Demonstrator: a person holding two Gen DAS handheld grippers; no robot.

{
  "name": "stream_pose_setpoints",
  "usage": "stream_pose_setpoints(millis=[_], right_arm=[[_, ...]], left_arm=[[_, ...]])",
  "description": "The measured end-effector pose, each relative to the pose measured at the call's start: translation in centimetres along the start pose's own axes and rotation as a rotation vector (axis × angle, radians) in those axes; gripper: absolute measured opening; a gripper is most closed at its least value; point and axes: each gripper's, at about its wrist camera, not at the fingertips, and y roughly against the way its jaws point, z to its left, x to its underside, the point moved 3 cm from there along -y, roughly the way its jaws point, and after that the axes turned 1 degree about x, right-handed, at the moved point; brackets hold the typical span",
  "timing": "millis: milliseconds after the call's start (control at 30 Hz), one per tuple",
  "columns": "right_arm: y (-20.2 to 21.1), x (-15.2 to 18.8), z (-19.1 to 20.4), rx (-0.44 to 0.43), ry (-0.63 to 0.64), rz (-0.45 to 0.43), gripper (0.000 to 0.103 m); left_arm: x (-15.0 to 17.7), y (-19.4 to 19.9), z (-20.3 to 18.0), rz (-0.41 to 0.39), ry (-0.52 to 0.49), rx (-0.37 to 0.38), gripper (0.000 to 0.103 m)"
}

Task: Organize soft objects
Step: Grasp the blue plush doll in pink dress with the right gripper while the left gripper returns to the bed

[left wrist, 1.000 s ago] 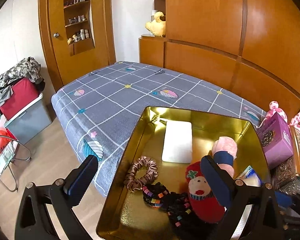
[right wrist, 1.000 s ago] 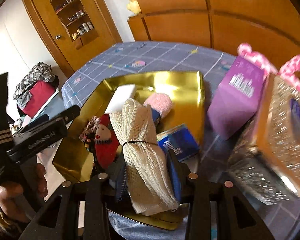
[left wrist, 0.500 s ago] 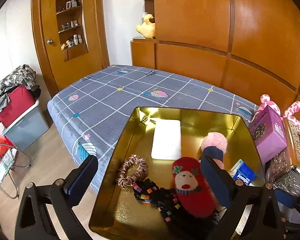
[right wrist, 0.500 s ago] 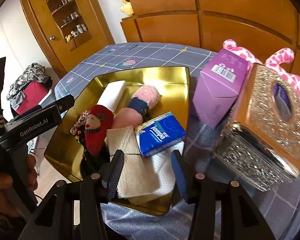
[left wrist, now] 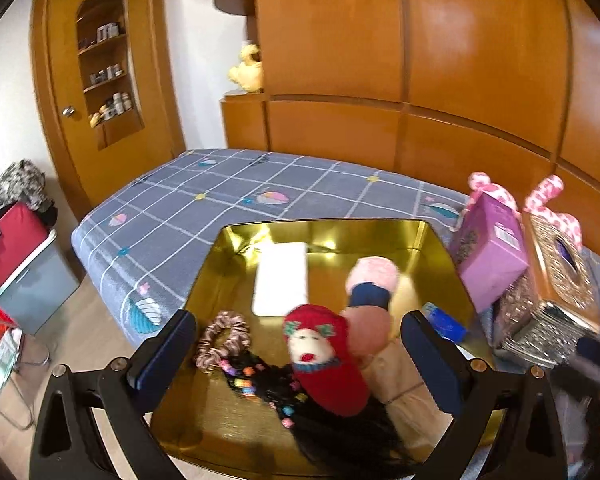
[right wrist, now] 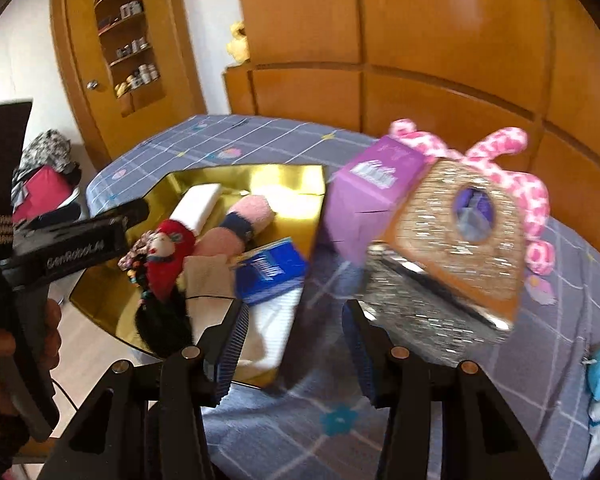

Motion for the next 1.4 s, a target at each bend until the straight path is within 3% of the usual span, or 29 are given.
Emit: stream_pose_setpoints(millis=[233, 600, 867, 1067, 1267, 1400], right_arm=[[2.6, 0.1, -5.1, 0.104, -0.061, -0.037, 0.049], [6.6, 2.0, -17.8, 0.322, -0.237, -0.032, 0.049], [10.2, 5.0, -27.5, 0.45, -0.446, -0.037, 0.049], [12.0, 7.6, -35.1, 0.529, -0.62, -0.027, 0.049], [11.6, 10.1, -40.8, 0.499, -0.766, 0.039, 0.049], [9.7, 10.6, -41.5, 0.431, -0.732, 0.139, 0.055]], left_arm=[[0.9, 1.2, -3.2, -0.01, -0.08, 0.069, 0.103], [2.7, 2.7, -7.4, -0.015, -0.183, 0.16, 0.103], [4.5, 4.8, -11.7, 0.052, -0.247, 0.458, 0.103], [6.4, 7.4, -17.3, 0.037, -0.457, 0.597, 0.102], [7.2, 8.6, -21.3, 0.054, -0.564, 0.708, 0.103], [7.5, 8.5, -23.0, 0.068, -0.605, 0.726, 0.103]])
